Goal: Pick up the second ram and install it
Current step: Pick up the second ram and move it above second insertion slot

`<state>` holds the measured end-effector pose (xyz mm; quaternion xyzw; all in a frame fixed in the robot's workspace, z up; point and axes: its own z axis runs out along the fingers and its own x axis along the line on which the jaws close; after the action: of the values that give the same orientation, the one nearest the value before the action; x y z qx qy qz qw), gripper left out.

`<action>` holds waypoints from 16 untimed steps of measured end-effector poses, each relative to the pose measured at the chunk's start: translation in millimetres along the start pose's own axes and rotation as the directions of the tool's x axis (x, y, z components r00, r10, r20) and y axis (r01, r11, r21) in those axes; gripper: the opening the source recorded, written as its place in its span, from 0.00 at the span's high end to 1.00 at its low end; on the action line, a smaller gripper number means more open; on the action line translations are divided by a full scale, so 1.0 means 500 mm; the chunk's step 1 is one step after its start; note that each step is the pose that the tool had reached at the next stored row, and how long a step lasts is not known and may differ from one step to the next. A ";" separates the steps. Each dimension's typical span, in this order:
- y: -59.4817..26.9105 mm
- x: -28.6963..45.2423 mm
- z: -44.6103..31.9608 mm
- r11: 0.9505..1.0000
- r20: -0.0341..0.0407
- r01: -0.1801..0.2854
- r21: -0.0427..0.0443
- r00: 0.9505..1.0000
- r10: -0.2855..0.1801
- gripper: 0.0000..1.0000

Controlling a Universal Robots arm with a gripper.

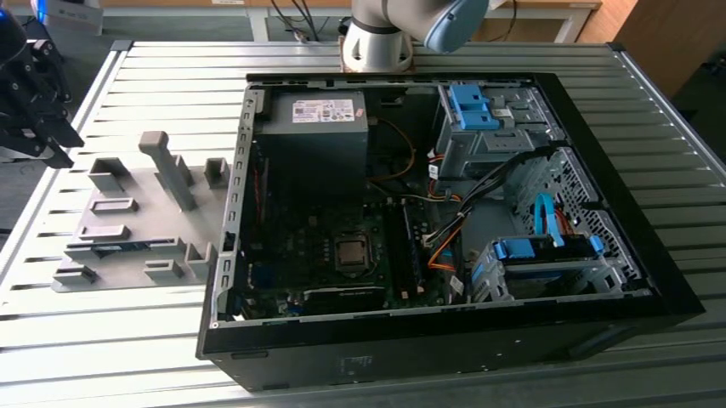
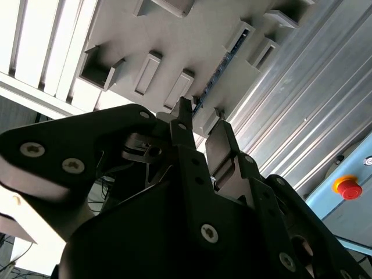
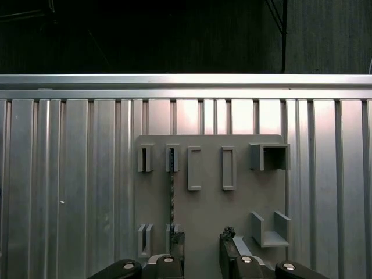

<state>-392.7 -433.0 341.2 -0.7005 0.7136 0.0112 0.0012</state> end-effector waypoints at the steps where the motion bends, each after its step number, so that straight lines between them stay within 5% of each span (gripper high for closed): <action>1: 0.000 0.000 0.000 1.000 0.000 0.000 0.000 1.000 0.000 0.63; 16: 0.000 0.000 0.001 1.000 0.000 0.000 0.000 1.000 0.000 0.55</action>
<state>-392.7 -433.0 340.5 -0.7004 0.7136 0.0112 0.0012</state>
